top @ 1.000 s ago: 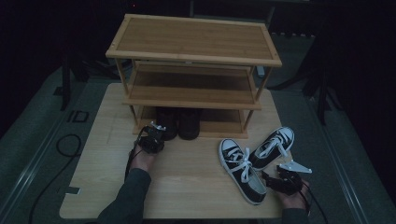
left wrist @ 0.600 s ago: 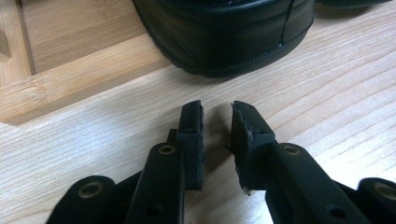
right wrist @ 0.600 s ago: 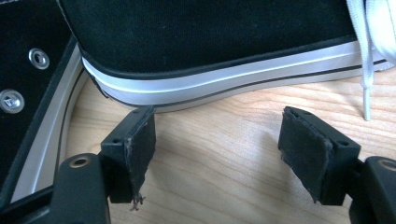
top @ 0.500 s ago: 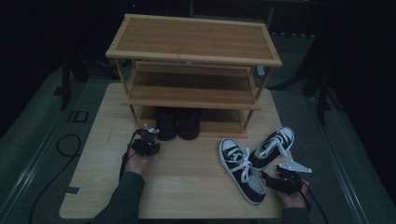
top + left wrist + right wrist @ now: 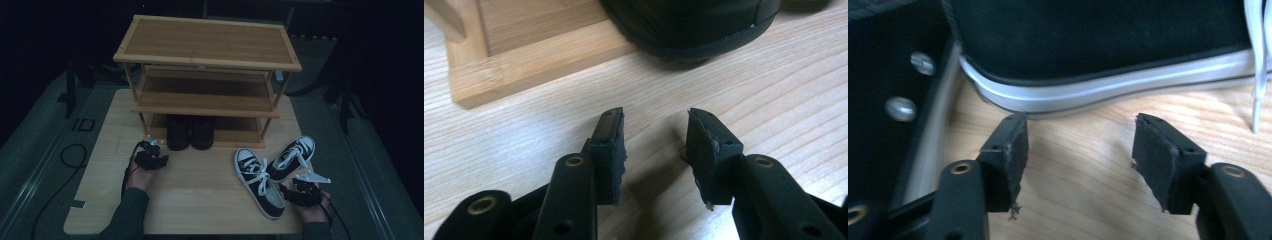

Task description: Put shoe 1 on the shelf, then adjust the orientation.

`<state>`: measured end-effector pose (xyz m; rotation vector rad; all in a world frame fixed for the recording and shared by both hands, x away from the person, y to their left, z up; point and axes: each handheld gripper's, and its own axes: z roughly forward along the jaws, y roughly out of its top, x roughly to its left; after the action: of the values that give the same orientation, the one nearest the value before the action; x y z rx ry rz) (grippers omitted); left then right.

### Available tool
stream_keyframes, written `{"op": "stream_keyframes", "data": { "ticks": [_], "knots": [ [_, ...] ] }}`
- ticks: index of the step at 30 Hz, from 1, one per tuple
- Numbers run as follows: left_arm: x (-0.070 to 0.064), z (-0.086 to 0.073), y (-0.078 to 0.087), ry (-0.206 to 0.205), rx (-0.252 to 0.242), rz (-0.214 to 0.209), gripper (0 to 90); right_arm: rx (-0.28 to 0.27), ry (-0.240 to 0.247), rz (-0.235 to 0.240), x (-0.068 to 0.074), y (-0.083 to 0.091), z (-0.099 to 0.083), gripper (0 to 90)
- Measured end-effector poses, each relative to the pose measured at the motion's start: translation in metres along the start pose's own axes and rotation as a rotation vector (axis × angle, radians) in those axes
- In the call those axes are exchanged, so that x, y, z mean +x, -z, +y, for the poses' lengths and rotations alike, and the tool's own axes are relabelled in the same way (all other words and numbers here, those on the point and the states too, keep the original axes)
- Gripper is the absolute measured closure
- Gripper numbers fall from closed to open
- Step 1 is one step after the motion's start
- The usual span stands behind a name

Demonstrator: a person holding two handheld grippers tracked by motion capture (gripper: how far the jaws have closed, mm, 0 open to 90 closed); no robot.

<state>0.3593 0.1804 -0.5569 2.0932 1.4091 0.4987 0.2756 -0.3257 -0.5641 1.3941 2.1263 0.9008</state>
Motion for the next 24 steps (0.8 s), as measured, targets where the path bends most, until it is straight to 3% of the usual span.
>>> {"op": "stream_keyframes", "data": {
  "ticks": [5, 10, 24],
  "knots": [
    [0.003, -0.002, 0.001, -0.006, -0.007, -0.002, 56.7, -0.029, 0.035, -0.012, 0.008, 0.017, 0.011, 50.3],
    [0.004, -0.006, 0.001, -0.008, -0.03, -0.004, 55.4, -0.069, 0.103, 0.011, 0.017, 0.034, 0.026, 55.0],
    [0.004, -0.01, 0.001, -0.009, -0.058, -0.007, 55.4, -0.077, 0.223, 0.09, 0.042, 0.053, 0.048, 59.1]
  ]
}}
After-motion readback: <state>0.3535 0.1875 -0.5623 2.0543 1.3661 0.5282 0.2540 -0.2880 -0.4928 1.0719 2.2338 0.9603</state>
